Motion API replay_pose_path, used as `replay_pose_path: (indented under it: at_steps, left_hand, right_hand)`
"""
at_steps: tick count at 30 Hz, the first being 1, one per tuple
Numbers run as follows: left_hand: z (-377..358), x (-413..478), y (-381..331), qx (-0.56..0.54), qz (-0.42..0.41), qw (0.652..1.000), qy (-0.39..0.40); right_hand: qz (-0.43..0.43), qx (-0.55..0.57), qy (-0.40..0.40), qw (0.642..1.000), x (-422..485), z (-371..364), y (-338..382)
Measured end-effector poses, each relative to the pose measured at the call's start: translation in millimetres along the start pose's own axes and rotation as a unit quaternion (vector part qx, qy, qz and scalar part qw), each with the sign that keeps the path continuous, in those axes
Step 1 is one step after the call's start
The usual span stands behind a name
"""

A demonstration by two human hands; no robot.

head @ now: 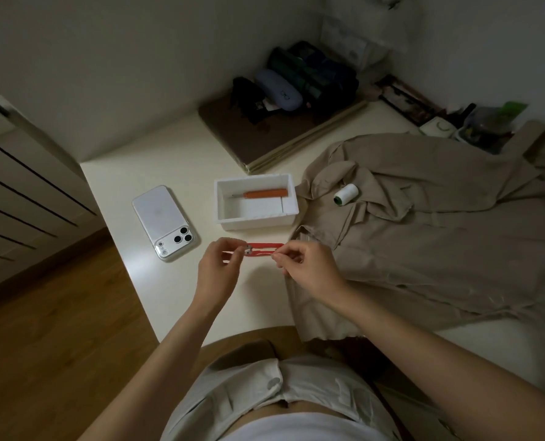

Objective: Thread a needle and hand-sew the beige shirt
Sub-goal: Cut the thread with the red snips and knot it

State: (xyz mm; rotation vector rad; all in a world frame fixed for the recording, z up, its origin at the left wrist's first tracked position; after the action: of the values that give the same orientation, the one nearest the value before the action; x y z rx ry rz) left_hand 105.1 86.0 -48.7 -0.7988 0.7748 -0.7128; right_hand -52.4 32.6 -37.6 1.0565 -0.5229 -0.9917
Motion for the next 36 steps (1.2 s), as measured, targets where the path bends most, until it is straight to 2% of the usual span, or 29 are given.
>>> replay_pose_path:
  at_steps: [3,6,9,11,18,22,27,29,32,36]
  left_hand:
    - [6,-5,-14,-0.014,-0.080,0.996,-0.039]
    - [-1,-11,-31,0.066,-0.195,0.979,0.004]
    - [-16,-11,-43,0.214,-0.315,0.924,0.022]
    - [-25,-10,-47,0.255,-0.355,0.899,0.033]
    - [-39,-9,-61,0.296,-0.390,0.871,0.036]
    - [-45,-10,-65,0.284,-0.375,0.882,0.028]
    - [-50,-7,-69,0.263,-0.367,0.892,0.025]
    - [-52,-6,-72,0.245,-0.368,0.897,0.028]
    - [-56,-6,-76,0.212,-0.370,0.904,0.036]
    - [-62,-7,-79,0.152,-0.384,0.909,0.056]
  right_hand:
    - [0.003,-0.008,-0.013,1.000,-3,10,-3]
    - [0.004,-0.007,-0.017,1.000,-7,19,-2]
    - [0.009,-0.016,-0.015,1.000,-10,24,-1]
    - [0.012,-0.027,-0.016,0.999,-11,29,0]
    - [0.010,-0.016,-0.018,1.000,-15,46,-5]
    - [-0.034,0.058,-0.010,0.998,-16,54,-12]
    - [-0.076,0.065,-0.007,0.995,-14,67,-9]
    - [-0.118,0.081,-0.022,0.989,-13,71,-11]
    - [-0.212,0.165,0.007,0.963,-12,70,-17]
    - [-0.273,0.341,0.045,0.898,-12,67,-12]
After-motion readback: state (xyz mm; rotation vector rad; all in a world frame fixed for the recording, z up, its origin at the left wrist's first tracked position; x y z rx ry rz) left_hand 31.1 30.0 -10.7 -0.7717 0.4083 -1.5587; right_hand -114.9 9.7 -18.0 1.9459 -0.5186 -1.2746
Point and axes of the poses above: each hand's wrist, its own x-axis towards the middle knuckle, its own z-axis out of the back of the hand, y = z × x, the point moved 3 cm from there along x, towards the middle knuckle, and after that the axes turned 7 degrees about z, right-handed, at the moved point
